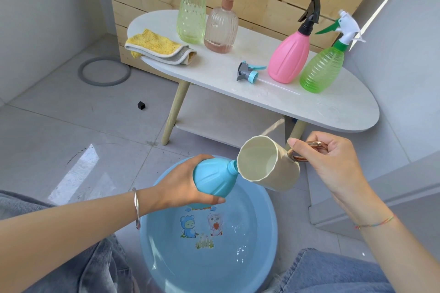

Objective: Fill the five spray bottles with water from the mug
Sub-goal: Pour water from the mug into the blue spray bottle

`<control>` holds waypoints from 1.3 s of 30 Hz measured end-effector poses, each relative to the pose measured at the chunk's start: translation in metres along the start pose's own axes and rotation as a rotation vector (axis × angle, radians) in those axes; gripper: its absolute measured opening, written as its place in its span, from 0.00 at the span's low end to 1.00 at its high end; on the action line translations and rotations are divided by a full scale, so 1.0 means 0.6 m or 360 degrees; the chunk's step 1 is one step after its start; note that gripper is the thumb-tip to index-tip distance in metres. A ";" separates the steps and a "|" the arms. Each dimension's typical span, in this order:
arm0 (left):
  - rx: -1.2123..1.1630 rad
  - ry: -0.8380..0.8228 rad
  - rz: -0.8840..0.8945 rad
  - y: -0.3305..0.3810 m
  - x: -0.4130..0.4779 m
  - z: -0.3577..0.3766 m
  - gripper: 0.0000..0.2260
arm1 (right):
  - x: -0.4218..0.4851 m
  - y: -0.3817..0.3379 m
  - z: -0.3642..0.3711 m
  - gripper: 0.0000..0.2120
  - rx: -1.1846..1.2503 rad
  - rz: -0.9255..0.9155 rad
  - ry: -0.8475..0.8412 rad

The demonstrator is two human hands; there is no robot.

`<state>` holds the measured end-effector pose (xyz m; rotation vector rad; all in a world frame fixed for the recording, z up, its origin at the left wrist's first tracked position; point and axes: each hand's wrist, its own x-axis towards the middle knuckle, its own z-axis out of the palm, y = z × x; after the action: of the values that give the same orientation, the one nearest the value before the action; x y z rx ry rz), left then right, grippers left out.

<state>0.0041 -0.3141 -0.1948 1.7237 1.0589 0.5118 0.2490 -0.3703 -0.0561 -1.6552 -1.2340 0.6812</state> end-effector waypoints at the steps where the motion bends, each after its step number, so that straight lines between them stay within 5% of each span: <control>1: 0.0004 -0.0001 -0.0001 0.000 0.000 0.000 0.41 | 0.000 0.000 0.000 0.17 -0.0005 -0.0003 -0.0001; 39: 0.0031 -0.0041 -0.0023 -0.006 -0.002 0.001 0.39 | 0.004 0.004 0.002 0.23 -0.0240 -0.0116 -0.0065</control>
<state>0.0027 -0.3150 -0.1985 1.7341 1.0608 0.4703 0.2499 -0.3682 -0.0583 -1.7164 -1.3973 0.5919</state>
